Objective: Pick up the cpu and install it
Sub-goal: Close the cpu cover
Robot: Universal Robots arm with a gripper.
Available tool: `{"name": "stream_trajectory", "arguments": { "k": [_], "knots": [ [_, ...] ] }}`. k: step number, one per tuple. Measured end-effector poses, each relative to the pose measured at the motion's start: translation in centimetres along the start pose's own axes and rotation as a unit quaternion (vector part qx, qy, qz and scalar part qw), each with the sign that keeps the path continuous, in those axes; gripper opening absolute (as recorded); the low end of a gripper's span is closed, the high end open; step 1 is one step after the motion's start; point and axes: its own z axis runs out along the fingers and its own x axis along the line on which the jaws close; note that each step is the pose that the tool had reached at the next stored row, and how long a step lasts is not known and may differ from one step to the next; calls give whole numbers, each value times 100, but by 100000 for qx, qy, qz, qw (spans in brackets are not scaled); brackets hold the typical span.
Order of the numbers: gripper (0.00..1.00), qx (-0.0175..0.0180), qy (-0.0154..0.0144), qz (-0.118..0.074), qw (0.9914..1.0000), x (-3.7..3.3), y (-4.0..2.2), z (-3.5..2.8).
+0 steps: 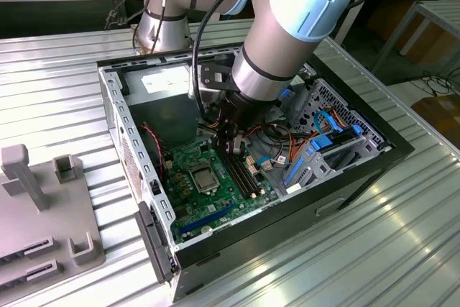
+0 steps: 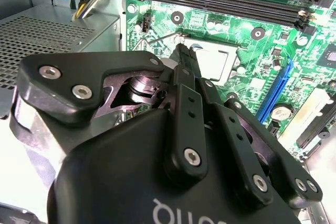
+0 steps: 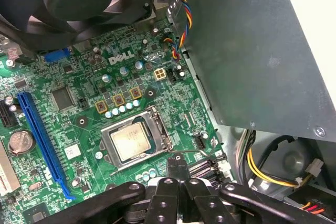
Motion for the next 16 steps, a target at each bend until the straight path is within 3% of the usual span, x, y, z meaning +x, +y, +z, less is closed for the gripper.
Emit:
{"name": "stream_trajectory", "arguments": {
  "k": [11,16],
  "knots": [
    [11,2,-3,-2,100000,8,-3,-1],
    [11,-1,0,-23,100000,83,27,-6]
  ]
}}
